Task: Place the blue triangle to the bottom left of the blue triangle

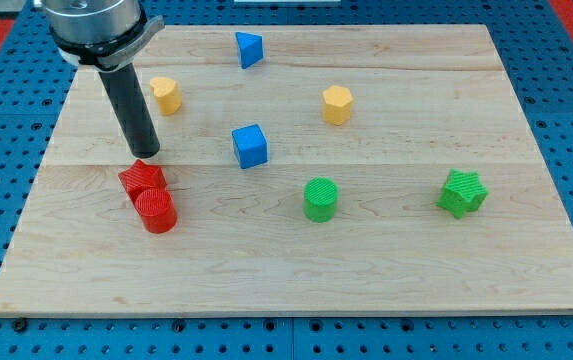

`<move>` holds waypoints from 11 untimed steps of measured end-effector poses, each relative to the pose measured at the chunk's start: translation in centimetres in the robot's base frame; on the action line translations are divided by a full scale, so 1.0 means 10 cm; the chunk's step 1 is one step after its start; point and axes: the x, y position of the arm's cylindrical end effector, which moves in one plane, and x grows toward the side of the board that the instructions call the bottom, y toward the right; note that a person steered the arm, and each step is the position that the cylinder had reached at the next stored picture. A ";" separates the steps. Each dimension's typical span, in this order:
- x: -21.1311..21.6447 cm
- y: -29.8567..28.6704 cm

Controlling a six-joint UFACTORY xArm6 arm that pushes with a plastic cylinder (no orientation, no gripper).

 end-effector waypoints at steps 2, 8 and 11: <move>0.38 0.17; -0.02 1.26; -0.76 0.75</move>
